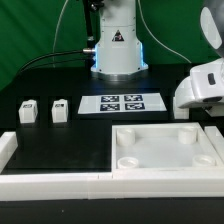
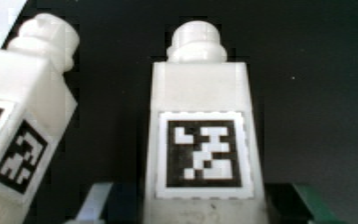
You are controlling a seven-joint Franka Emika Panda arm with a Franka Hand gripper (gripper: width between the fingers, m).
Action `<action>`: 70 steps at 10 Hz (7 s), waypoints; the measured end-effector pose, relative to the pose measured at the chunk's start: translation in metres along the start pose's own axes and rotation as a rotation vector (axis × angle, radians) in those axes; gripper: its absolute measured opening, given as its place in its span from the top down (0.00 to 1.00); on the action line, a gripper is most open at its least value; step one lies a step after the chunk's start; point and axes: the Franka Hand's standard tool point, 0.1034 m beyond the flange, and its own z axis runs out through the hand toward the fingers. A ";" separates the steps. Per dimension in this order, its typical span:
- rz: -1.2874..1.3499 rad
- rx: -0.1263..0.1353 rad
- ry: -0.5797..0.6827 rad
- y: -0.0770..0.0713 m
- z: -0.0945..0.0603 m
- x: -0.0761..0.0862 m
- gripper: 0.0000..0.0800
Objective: Assemble one leg
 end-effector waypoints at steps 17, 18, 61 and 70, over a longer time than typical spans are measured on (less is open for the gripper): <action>-0.064 0.000 0.765 0.056 -0.113 -0.037 0.63; -0.074 -0.001 0.871 0.057 -0.124 -0.034 0.63; -0.324 -0.106 1.356 0.111 -0.234 0.087 0.63; -0.318 -0.103 1.366 0.111 -0.216 0.098 0.63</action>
Offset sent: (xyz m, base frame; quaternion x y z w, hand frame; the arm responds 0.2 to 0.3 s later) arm -0.0082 -0.0277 0.0723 -0.0121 -0.0277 -0.0189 0.9994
